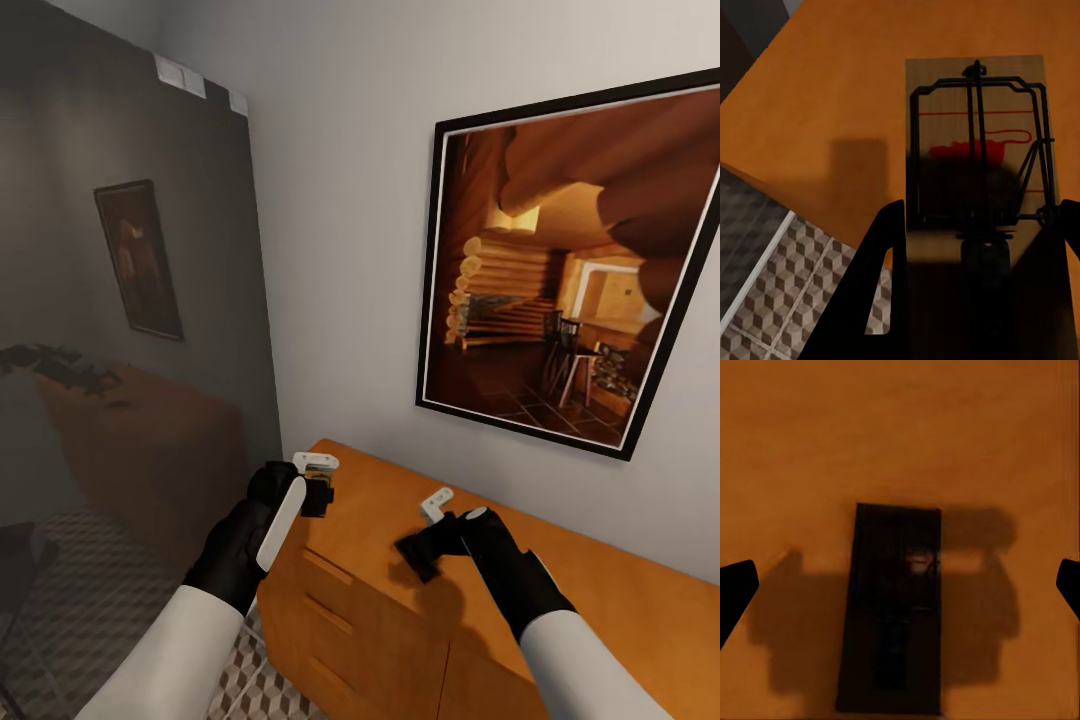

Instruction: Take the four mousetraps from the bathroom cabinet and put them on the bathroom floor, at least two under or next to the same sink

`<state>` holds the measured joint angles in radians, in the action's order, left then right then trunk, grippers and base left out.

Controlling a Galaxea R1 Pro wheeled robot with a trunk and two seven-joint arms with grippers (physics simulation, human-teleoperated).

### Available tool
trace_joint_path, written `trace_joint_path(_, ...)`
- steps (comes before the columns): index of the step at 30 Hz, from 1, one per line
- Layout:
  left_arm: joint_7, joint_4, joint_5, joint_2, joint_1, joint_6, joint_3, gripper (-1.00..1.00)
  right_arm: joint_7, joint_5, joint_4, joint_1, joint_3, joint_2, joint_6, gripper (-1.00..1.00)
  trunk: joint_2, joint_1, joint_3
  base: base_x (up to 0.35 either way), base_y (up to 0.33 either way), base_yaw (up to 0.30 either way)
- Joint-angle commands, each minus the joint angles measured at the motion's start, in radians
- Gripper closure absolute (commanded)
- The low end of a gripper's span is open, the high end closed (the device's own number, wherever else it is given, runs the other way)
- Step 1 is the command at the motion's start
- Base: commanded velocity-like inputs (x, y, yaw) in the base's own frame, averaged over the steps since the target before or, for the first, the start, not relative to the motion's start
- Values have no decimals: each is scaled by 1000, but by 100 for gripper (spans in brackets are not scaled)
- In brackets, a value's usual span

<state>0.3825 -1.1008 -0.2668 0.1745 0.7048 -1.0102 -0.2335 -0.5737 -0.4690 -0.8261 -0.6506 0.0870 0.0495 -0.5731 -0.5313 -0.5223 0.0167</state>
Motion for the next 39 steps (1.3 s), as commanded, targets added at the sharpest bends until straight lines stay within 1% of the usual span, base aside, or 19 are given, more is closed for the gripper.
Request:
trace_joint_path(1, 12, -1, -9, 0, 1, -3, -1, 100, -8, -10, 1, 0, -10, 0, -2, -100, -2, 0, 2, 0, 0, 0)
trace_joint_path(2, 12, -1, -9, 0, 1, -3, -1, 100, -8, -10, 4, 0, -19, -1, -2, -100, -2, 0, 2, 0, 0, 0)
trace_joint_path(4, 12, -1, -9, 0, 1, -3, -1, 100, -15, -11, 14, 1, -53, -2, 0, -100, -2, 0, 2, 0, 0, 0)
trace_joint_path(6, 12, -1, -9, 0, 1, -3, -1, 100, -17, -12, 16, 1, -59, -2, 0, -100, -2, 0, 2, 0, 0, 0)
trace_joint_path(12, 12, -1, -9, 0, 1, -3, -1, 100, -20, -13, 37, 1, -62, 1, 0, -100, -2, 0, 2, 0, 0, 0)
trace_joint_path(25, 12, -1, -9, 0, 1, -2, -1, 100, -20, -13, 50, 1, -61, 1, 2, -100, -93, -50, 42, 0, 0, 0)
trace_joint_path(31, 12, -1, -10, 0, 1, -4, -1, 100, -13, -14, 54, 1, -63, 1, 4, -100, -93, -50, 42, 0, 0, 0)
trace_joint_path(39, 11, -1, -9, 0, 1, -4, -1, 100, -17, -14, 54, 1, -62, 1, 4, -100, -149, -81, 68, 0, 0, 0)
